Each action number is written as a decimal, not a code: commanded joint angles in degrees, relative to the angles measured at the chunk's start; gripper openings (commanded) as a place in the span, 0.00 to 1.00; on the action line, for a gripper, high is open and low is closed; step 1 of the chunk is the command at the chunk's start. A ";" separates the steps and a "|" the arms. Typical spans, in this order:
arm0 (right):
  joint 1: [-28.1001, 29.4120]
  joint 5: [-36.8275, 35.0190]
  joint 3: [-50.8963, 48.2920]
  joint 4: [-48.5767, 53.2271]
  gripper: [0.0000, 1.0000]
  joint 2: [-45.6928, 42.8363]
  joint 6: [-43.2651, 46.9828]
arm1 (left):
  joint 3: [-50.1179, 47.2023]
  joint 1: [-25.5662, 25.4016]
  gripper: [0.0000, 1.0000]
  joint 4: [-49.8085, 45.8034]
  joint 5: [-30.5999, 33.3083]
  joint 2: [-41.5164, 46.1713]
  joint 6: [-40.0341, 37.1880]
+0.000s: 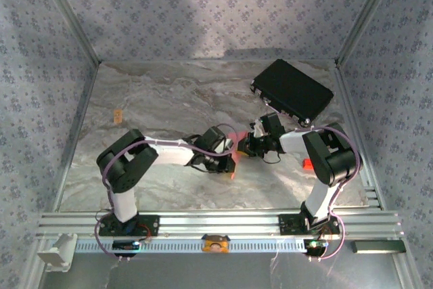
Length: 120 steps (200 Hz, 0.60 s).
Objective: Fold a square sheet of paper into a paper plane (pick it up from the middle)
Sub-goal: Fold the wing for the fifth time at the center of the table.
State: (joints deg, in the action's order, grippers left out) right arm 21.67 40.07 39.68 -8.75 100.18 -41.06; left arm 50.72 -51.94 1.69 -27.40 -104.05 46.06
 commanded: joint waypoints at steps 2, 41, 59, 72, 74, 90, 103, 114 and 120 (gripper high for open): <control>0.22 -6.54 -1.06 4.84 0.09 2.74 1.24 | -3.13 -1.31 0.11 -4.59 -1.25 2.04 -0.75; 0.37 -6.49 -1.00 4.95 0.10 2.70 1.21 | -4.53 -1.49 0.11 -4.07 1.42 5.33 0.12; 0.39 -6.50 -0.99 5.05 0.10 2.65 1.24 | -3.62 -1.41 0.11 -3.78 3.70 7.95 0.61; 0.47 -6.59 -0.95 5.06 0.10 2.65 1.16 | -2.97 -1.23 0.11 -2.43 4.70 9.17 0.83; 0.47 -6.59 -0.97 5.06 0.10 2.65 1.16 | -2.92 -1.12 0.11 -2.10 4.70 9.27 0.90; 0.42 -6.66 -0.75 5.35 0.10 2.65 1.33 | -2.52 -0.31 0.10 0.37 4.37 9.45 1.75; 0.43 -6.76 -0.75 5.37 0.10 2.56 1.33 | -2.14 0.24 0.09 3.16 4.19 9.11 2.77; 0.40 -6.80 -0.79 5.33 0.10 2.56 1.18 | -0.58 0.69 0.10 3.86 2.16 7.93 2.63; 0.42 -6.76 -0.75 5.32 0.10 2.56 1.24 | 0.60 0.86 0.10 3.83 1.01 7.06 2.26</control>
State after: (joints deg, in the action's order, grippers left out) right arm 21.67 40.03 39.70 -8.71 100.18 -41.04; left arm 47.24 -52.10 2.44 -24.08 -95.77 47.72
